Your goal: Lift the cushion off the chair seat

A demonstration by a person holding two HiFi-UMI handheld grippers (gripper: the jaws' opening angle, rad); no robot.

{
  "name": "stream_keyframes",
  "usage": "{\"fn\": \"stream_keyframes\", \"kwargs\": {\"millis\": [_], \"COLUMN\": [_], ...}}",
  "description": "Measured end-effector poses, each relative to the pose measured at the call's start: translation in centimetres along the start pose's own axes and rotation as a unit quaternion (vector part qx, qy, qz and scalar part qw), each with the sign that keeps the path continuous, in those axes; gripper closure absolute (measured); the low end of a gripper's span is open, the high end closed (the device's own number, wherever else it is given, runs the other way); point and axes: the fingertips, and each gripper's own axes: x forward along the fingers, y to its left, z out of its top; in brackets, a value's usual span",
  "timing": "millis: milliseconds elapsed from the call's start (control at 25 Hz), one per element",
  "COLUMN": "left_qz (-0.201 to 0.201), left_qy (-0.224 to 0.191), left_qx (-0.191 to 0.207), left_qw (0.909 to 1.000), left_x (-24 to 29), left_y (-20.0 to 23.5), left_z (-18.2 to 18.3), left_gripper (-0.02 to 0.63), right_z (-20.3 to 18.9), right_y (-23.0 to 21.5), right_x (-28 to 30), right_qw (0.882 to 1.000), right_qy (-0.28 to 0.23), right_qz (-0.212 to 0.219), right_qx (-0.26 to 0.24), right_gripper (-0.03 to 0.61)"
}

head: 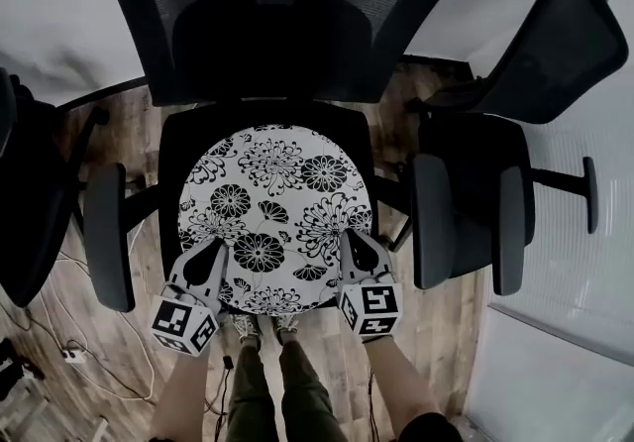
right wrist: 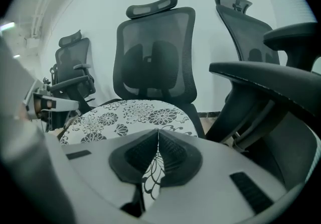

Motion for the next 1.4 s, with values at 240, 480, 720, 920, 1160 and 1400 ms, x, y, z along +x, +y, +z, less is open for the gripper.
{"fn": "stream_keyframes", "kwargs": {"millis": [240, 480, 720, 920, 1160, 1400], "left_qz": [0.023, 0.055, 0.1, 0.111, 0.118, 0.137], "left_qy": [0.015, 0.033, 0.056, 0.081, 0.098, 0.112], "left_qx": [-0.006, -0.018, -0.034, -0.073, -0.097, -0.095], "left_qw": [0.9996, 0.9978, 0.9928, 0.9879, 0.9834, 0.9797], "left_x": [0.3, 0.1, -0.8, -0.6, -0.2, -0.8], "left_y": [1.4, 2.8, 5.1, 6.7, 7.4, 8.5], "left_z": [-0.5, -1.3, -2.7, -4.4, -5.5, -6.4], "left_gripper": [0.482, 0.314, 0.235, 0.193, 0.192, 0.192], "right_z": [-0.8, -1.6, -2.3, -4.4, -6.1, -6.2], "right_y": [-1.0, -1.7, -3.0, -4.0, -3.6, -4.2], "right_x": [0.3, 0.6, 0.9, 1.4, 1.8, 1.9], "right_qw": [1.0, 0.999, 0.997, 0.993, 0.992, 0.992], "right_qy": [0.014, 0.034, 0.042, 0.079, 0.104, 0.097], "right_qz": [-0.014, -0.027, -0.033, -0.027, -0.018, -0.034], "right_qx": [0.017, 0.024, 0.048, 0.078, 0.063, 0.079], "right_gripper": [0.539, 0.324, 0.271, 0.253, 0.253, 0.253]}}
